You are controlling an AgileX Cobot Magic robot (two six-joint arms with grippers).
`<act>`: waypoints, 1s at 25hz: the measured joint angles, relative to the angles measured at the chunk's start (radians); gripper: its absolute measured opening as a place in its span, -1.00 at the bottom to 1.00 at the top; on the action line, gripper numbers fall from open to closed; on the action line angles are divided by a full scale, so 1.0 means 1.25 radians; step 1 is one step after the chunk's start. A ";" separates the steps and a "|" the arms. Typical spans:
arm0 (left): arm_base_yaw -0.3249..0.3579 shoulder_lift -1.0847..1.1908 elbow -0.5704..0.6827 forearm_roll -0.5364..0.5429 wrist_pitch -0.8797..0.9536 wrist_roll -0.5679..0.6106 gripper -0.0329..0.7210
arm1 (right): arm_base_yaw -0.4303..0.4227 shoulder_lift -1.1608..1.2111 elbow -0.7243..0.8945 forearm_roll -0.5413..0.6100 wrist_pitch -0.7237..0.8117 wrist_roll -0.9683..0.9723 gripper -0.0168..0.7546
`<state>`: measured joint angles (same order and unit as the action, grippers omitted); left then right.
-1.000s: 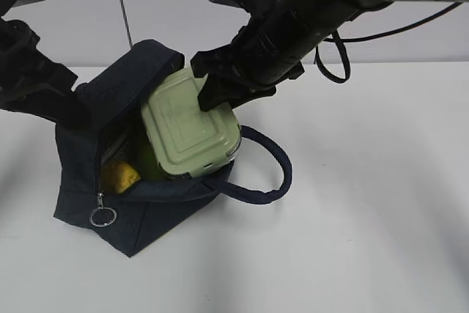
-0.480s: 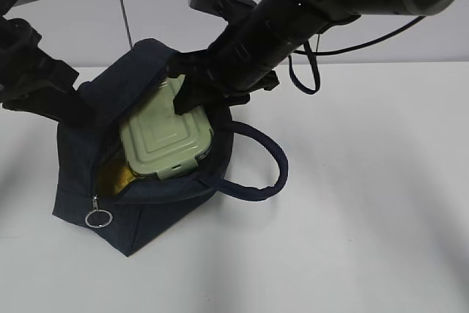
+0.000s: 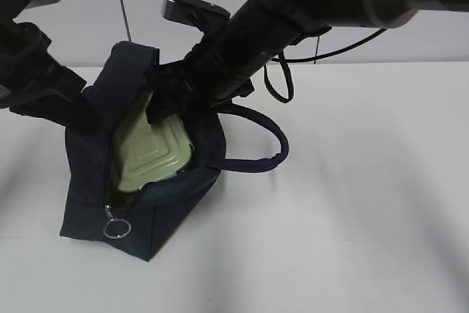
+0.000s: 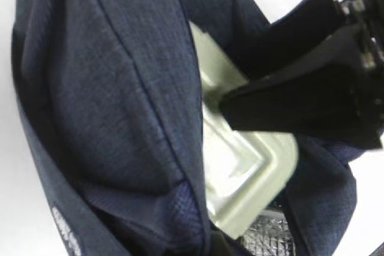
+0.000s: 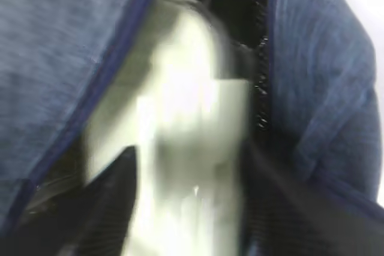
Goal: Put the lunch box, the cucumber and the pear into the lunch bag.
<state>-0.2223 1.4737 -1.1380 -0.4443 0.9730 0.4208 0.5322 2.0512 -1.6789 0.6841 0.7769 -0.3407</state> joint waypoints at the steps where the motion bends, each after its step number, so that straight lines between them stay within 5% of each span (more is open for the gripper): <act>1: 0.000 0.000 0.000 0.002 0.000 0.000 -0.91 | 0.000 -0.002 -0.001 0.007 0.002 -0.002 0.45; 5: 0.000 0.000 0.000 0.001 0.000 0.001 -0.91 | -0.002 -0.019 -0.003 0.001 0.016 -0.004 0.60; 15: 0.000 0.000 0.000 0.001 0.000 0.001 -0.91 | -0.063 -0.080 -0.005 -0.193 0.106 0.148 0.49; 25: 0.000 0.000 0.000 0.001 0.001 0.001 -0.91 | -0.063 -0.011 -0.005 -0.219 0.182 0.191 0.48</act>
<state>-0.2223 1.4737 -1.1375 -0.4435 0.9742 0.4216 0.4530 2.0368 -1.6847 0.4101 1.0044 -0.1016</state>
